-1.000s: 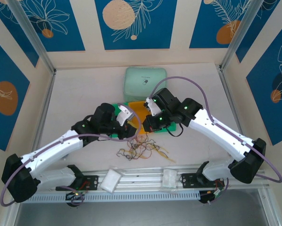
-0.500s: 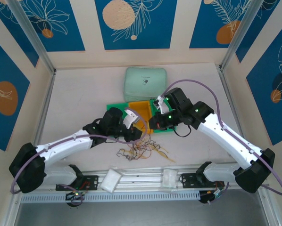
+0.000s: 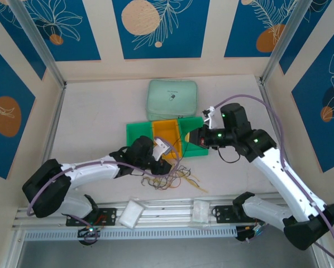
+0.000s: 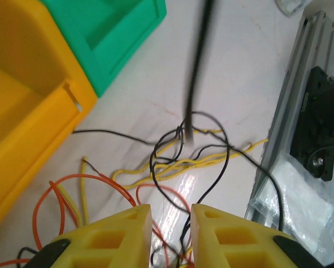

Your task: Untangle the cables

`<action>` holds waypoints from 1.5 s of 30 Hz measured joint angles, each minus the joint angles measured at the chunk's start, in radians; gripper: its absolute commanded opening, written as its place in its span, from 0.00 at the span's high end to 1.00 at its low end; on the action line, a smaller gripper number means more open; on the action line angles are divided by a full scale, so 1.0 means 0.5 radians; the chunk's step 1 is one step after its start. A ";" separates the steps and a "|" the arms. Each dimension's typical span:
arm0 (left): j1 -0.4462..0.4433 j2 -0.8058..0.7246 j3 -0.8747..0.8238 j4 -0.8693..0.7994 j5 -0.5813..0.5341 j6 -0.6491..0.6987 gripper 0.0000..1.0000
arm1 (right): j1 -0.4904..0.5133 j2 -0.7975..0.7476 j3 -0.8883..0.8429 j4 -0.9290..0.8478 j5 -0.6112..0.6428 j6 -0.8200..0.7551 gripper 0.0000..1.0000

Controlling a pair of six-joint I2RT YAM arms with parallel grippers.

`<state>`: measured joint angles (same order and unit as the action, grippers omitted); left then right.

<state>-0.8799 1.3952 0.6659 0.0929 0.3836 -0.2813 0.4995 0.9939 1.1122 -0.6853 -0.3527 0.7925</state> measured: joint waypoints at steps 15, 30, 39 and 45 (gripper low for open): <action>-0.012 0.257 -0.006 0.077 -0.004 -0.004 0.84 | -0.197 -0.214 0.017 0.014 0.071 0.048 0.96; -0.014 0.414 -0.021 0.101 -0.021 0.018 0.92 | -0.425 -0.346 0.237 -0.043 0.150 0.024 0.96; -0.017 0.451 -0.032 0.102 -0.021 0.040 0.92 | -0.580 -0.359 0.443 -0.156 0.228 -0.091 0.96; -0.018 0.453 -0.037 0.114 -0.021 0.040 0.92 | -0.652 -0.359 0.651 -0.244 0.328 -0.207 0.96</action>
<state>-0.8886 1.6218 0.6476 0.1501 0.3729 -0.2611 0.1738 0.8146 1.4376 -0.8074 -0.1886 0.6891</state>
